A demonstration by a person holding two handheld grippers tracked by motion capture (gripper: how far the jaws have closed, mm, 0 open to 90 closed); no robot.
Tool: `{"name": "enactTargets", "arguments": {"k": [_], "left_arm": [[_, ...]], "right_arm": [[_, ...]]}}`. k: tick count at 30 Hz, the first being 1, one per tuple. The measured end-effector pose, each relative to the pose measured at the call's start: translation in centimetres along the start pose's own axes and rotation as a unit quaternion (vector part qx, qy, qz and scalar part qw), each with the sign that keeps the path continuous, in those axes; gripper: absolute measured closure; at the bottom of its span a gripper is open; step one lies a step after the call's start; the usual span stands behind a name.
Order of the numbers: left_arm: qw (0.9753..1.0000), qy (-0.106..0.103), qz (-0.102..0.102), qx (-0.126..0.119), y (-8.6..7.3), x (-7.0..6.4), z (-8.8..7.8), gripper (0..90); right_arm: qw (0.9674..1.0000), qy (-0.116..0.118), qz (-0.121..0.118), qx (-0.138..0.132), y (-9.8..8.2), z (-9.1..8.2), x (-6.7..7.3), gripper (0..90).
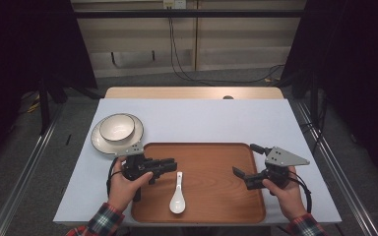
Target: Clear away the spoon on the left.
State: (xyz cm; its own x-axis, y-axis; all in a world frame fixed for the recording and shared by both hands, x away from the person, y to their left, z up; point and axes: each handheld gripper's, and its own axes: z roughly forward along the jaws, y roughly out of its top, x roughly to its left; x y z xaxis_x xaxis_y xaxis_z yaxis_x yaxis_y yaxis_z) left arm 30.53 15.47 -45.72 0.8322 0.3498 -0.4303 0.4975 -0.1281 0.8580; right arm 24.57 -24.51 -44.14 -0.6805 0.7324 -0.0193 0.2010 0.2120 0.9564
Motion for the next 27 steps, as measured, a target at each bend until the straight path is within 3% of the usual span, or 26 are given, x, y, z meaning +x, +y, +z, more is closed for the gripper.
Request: {"name": "enactTargets", "arguments": {"k": [14, 23, 27], "left_arm": [[0.9998, 0.016, 0.009, -0.007, 0.26, 0.24, -0.39, 65.0], [0.9977, 0.056, 0.038, -0.008, 0.49, 0.40, -0.61, 45.9], [0.9959, 0.076, 0.049, -0.006, 0.75, 0.57, -0.74, 32.3]], "right_arm": [[1.0000, 0.002, -0.003, -0.001, 0.01, 0.02, -0.02, 1.6], [1.0000, 0.001, -0.001, -0.002, 0.03, 0.03, 0.02, 1.6], [1.0000, 0.002, -0.002, 0.002, -0.05, -0.09, 0.03, 1.6]]}}
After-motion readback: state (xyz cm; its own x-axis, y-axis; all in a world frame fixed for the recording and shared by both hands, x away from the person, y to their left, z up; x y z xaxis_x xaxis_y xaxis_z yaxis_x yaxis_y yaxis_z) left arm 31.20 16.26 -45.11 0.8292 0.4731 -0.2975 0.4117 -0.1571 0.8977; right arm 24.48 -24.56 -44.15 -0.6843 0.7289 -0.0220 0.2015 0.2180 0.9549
